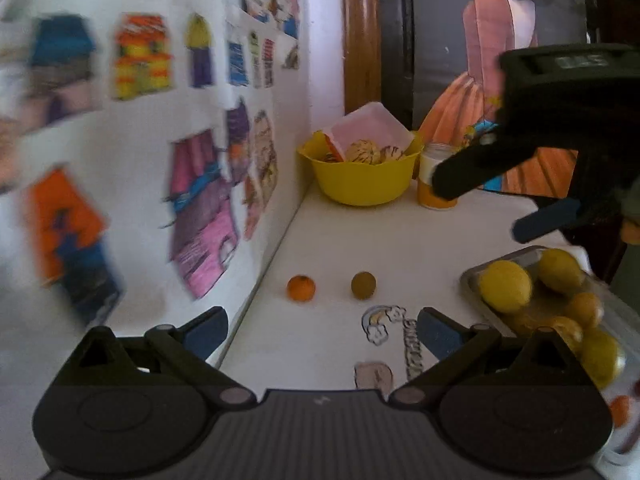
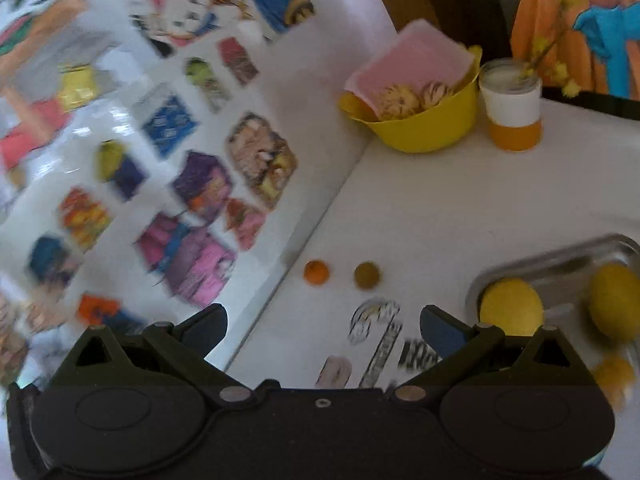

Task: Organize fruits
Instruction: 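Move both open tools back toward the remaining orange and brown fruit, then grasp the small orange with the left tool while the right tool grasps the brown round fruit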

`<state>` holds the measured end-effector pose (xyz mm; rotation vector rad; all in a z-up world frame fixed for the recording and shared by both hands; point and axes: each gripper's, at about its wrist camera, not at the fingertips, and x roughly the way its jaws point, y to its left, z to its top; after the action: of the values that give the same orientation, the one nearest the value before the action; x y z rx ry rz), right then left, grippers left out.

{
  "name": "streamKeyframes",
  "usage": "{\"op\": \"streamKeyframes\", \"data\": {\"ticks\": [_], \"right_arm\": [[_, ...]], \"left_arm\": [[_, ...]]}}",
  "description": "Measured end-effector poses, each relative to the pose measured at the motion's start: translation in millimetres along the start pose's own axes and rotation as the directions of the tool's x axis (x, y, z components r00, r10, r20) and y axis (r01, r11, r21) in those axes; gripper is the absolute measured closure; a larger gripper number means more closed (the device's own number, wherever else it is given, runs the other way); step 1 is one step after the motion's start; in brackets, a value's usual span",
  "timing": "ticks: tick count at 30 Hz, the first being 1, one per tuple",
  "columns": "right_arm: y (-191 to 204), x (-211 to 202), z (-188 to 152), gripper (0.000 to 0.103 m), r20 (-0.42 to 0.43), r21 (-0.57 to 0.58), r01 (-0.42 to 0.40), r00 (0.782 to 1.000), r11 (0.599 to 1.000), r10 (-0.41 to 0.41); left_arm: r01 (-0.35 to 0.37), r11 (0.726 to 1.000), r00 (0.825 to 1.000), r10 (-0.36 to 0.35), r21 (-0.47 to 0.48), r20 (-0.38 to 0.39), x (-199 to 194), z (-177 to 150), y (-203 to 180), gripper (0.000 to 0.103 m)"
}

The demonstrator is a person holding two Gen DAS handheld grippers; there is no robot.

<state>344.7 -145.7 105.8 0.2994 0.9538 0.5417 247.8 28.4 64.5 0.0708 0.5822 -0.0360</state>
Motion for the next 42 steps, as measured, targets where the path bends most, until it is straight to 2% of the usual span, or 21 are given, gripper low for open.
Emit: {"op": "streamKeyframes", "data": {"ticks": [4, 9, 12, 14, 18, 22, 28, 35, 42], "right_arm": [[-20.0, 44.6, 11.9, 0.003, -0.033, -0.062, 0.006, 0.999, 0.998, -0.008], [-39.9, 87.3, 18.1, 0.014, -0.080, -0.069, -0.021, 0.997, 0.997, 0.015], [-46.1, 102.8, 21.2, 0.020, -0.089, -0.068, -0.041, 0.995, 0.997, 0.035], [-47.9, 111.5, 24.4, 0.024, -0.094, -0.070, -0.053, 0.994, 0.996, 0.047], [-50.9, 125.1, 26.9, 0.034, -0.113, -0.071, -0.069, 0.992, 0.995, 0.061], [-54.7, 135.0, 28.1, 0.042, -0.124, -0.062, -0.065, 0.991, 0.996, 0.057], [-52.5, 143.2, 27.1, 0.054, -0.123, -0.077, -0.054, 0.991, 0.996, 0.044], [-45.7, 143.8, 23.5, 0.073, -0.127, -0.109, -0.054, 0.991, 0.993, 0.040], [-47.4, 131.9, 19.2, 0.075, -0.131, -0.112, -0.056, 0.991, 0.992, 0.041]], "left_arm": [[-0.047, 0.998, 0.998, 0.048, 0.037, -0.031, 43.4, 0.5, -2.5, 0.001], [-0.085, 0.995, 0.994, 0.088, 0.057, -0.058, 83.2, -1.3, -4.2, 0.007], [-0.069, 0.997, 0.996, 0.071, 0.041, -0.050, 95.9, -0.3, -2.7, 0.012], [-0.073, 0.997, 0.996, 0.074, 0.040, -0.046, 100.8, -0.4, -2.5, 0.018], [-0.124, 0.991, 0.990, 0.127, 0.056, -0.056, 113.1, 1.6, -3.0, 0.029], [-0.140, 0.989, 0.987, 0.143, 0.037, -0.079, 127.5, 3.8, 1.3, 0.039], [-0.137, 0.990, 0.986, 0.138, 0.018, -0.089, 139.2, 4.2, 3.0, 0.047], [-0.108, 0.994, 0.990, 0.107, -0.005, -0.096, 142.4, 5.7, 4.4, 0.073], [-0.089, 0.996, 0.992, 0.086, -0.028, -0.097, 131.1, 2.9, 5.2, 0.074]]}}
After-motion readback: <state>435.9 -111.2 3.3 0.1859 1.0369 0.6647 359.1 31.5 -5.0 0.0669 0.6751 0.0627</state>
